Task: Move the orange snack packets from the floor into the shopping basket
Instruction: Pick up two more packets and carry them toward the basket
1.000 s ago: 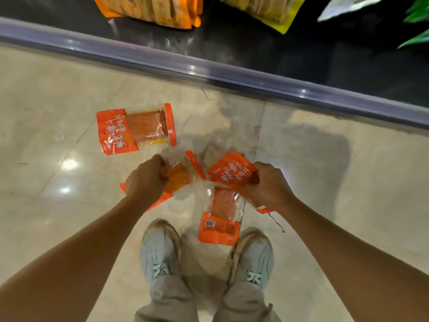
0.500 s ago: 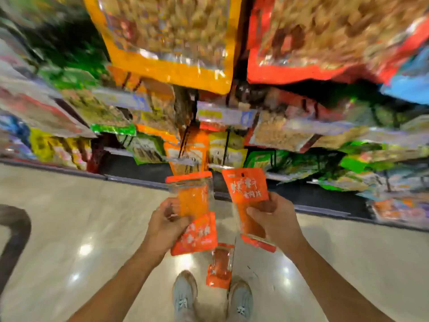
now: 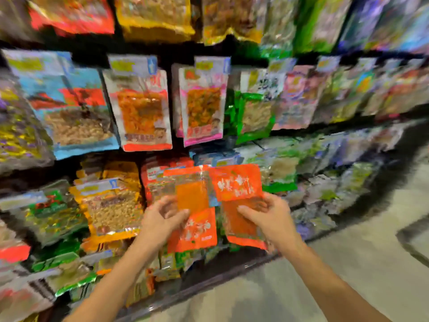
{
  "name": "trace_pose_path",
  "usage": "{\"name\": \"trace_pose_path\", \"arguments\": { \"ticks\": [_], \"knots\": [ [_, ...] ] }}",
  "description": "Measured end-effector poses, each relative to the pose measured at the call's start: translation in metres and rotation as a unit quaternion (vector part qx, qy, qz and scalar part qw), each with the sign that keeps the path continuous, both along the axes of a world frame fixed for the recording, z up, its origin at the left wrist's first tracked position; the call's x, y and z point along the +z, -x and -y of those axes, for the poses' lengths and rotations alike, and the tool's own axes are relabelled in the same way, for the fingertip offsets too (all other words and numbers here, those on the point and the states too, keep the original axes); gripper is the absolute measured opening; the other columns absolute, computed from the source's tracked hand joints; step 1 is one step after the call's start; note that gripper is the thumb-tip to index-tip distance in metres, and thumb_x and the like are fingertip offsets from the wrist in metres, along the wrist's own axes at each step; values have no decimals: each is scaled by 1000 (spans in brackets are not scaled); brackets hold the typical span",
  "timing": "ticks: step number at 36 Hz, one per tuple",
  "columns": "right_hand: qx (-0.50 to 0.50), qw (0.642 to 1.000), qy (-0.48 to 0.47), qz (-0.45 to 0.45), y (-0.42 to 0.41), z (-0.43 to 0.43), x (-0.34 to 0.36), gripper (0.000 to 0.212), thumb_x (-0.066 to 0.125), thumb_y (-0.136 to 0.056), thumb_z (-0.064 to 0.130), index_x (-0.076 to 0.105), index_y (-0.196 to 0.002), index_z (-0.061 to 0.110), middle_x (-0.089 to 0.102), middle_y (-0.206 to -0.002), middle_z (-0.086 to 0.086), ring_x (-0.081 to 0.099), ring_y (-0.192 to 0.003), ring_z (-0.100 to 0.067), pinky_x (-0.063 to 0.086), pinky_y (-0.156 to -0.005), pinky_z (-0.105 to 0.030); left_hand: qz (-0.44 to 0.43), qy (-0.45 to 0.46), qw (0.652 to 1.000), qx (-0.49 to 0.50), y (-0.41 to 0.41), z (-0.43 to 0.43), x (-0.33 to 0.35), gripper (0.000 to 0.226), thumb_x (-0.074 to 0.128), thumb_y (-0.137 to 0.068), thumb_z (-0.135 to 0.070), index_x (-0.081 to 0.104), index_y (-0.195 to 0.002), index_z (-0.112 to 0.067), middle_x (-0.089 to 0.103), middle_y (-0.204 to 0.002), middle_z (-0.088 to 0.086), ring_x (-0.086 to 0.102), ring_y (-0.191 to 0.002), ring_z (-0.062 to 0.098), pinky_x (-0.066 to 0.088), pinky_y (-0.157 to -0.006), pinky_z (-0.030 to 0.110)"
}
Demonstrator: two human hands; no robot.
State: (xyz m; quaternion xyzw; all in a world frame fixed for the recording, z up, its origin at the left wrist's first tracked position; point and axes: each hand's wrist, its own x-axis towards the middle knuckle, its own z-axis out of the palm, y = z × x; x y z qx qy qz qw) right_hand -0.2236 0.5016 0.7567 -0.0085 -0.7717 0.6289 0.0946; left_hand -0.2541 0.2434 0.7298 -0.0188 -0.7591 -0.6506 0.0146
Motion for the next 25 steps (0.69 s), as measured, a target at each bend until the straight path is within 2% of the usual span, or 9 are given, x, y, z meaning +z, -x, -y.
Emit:
{"name": "trace_pose_path", "arguments": {
  "ticks": [2, 5, 9, 12, 15, 17, 20, 24, 25],
  "knots": [
    [-41, 998, -5, -39, -29, -24, 28, 32, 80, -75, -6, 71, -90, 22, 77, -77, 16, 70, -76, 2, 56, -79, -21, -20, -1, 999, -41, -8, -27, 25, 33, 83, -70, -22, 66, -98, -20, 65, -79, 3, 58, -73, 19, 45, -70, 36],
    [-105, 991, 3, -84, -81, -62, 57, 34, 78, -76, -7, 70, -87, 23, 75, -72, 20, 68, -72, 6, 55, -74, -14, -40, 5, 993, -115, -25, -79, 55, 41, 84, -68, -25, 63, -103, -18, 65, -82, 14, 56, -70, 24, 46, -63, 37],
    [-196, 975, 2, -109, -161, -116, 76, 31, 79, -76, -5, 70, -91, 21, 75, -78, 16, 68, -74, 6, 56, -77, -16, -66, 15, 978, -195, -59, -152, 75, 57, 82, -57, -42, 64, -107, -19, 70, -101, 19, 62, -86, 24, 51, -86, 47],
    [-261, 958, 21, -119, -227, -155, 81, 28, 78, -78, -4, 71, -91, 19, 75, -82, 13, 69, -77, 0, 58, -81, -23, -69, 6, 962, -265, -97, -211, 81, 39, 83, -73, -15, 63, -106, -13, 68, -98, 16, 59, -85, 20, 50, -81, 34],
    [-336, 933, 31, -121, -294, -192, 80, 26, 79, -78, -2, 72, -93, 18, 75, -87, 10, 71, -79, -1, 59, -78, -21, -71, -3, 938, -339, -141, -271, 83, 26, 73, -80, 1, 64, -102, -8, 73, -81, -4, 64, -72, 4, 49, -70, 18],
    [-383, 916, 32, -113, -339, -216, 76, 26, 80, -78, 2, 73, -99, 15, 76, -92, 6, 72, -84, -2, 58, -76, -19, -75, -2, 922, -380, -170, -310, 81, 25, 71, -81, 3, 63, -97, -15, 74, -74, -14, 65, -67, -6, 49, -67, 12],
    [-439, 893, 23, -96, -408, -249, 74, 27, 81, -79, 13, 73, -104, 20, 77, -100, 5, 73, -91, -5, 58, -75, -17, -90, 10, 894, -438, -218, -367, 79, 35, 74, -81, -2, 63, -114, -4, 75, -98, 4, 68, -78, 4, 53, -71, 14],
    [-500, 860, 33, -94, -503, -296, 67, 34, 80, -81, 13, 71, -114, 13, 77, -107, -1, 73, -98, -11, 58, -79, -19, -92, 15, 863, -497, -289, -452, 70, 33, 74, -79, 1, 62, -110, 0, 70, -81, -8, 63, -66, -7, 49, -65, 8],
    [-513, 853, 33, -90, -526, -308, 65, 35, 80, -81, 14, 71, -115, 13, 76, -108, 0, 73, -98, -11, 59, -79, -19, -87, 21, 856, -509, -307, -473, 69, 38, 75, -79, -1, 60, -114, 3, 67, -83, -6, 62, -66, -6, 49, -65, 9]
  ]
}}
